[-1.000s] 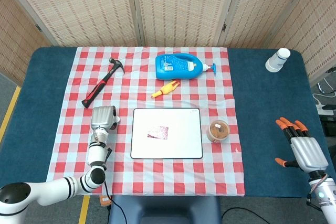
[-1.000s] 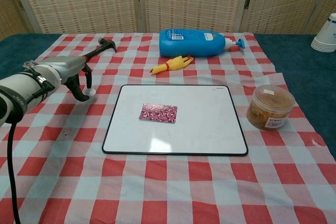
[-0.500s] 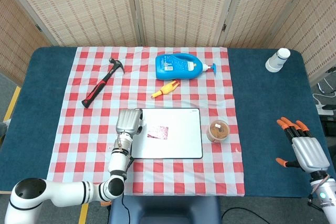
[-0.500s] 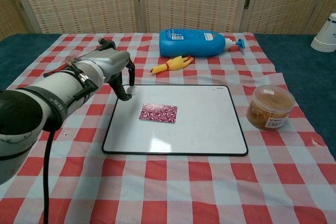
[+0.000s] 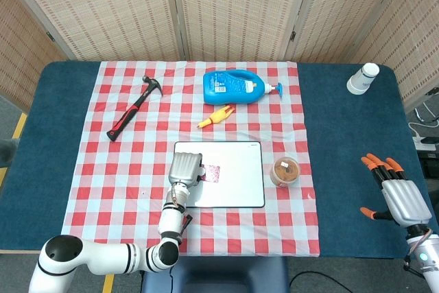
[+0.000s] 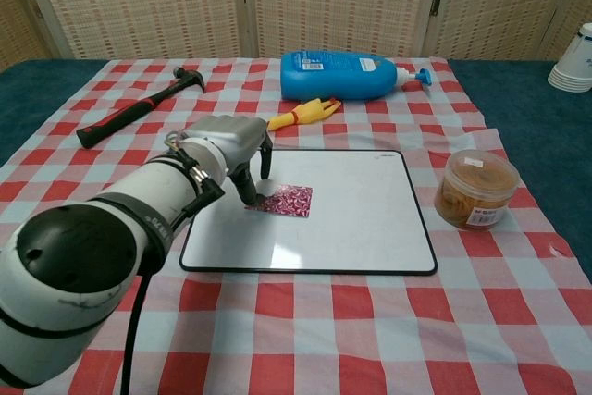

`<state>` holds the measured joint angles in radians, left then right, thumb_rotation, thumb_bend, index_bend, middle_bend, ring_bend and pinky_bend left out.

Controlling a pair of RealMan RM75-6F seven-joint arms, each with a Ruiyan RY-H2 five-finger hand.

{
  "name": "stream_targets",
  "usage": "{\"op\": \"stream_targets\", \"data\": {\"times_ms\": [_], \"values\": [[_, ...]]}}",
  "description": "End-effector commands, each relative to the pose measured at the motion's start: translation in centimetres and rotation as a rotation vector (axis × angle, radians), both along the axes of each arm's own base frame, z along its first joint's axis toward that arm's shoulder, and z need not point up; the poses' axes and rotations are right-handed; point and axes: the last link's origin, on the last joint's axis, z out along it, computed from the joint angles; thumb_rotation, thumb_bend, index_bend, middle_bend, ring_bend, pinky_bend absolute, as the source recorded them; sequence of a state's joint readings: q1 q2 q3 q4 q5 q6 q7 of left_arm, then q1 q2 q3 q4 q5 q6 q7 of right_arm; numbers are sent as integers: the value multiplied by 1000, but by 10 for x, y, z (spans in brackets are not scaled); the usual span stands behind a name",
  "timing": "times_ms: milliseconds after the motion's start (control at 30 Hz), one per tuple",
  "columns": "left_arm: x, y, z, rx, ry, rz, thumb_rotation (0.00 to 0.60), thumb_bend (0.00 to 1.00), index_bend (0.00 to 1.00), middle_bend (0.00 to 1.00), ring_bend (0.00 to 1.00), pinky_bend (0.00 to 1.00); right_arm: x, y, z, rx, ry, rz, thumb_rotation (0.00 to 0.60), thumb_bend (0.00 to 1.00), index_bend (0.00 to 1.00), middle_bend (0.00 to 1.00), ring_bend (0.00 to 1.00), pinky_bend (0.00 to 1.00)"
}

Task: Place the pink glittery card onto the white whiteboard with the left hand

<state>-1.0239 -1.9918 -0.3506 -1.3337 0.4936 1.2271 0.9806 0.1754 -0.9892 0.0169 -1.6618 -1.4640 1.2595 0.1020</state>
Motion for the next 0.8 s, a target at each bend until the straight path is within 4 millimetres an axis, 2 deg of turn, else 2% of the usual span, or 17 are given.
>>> {"op": "stream_targets", "data": {"times_ms": [33,200,800], "values": [[3,-2,-5,-12,3,-2,600,334,535,1000,1000,1000,-1,0,1,-3,-3,-3,600,40,0,0,0,0],[9,-4,-11,-15,3,-5,600,335,536,1000,1000,1000,-1,-1,2,-2,-7,-3,600,40,0,0,0,0],[13,-3,-13,12,-10,-7,600,335,536,1000,1000,1000,-1,0,3,-4,-13,0,600,40,0,0,0,0]]}}
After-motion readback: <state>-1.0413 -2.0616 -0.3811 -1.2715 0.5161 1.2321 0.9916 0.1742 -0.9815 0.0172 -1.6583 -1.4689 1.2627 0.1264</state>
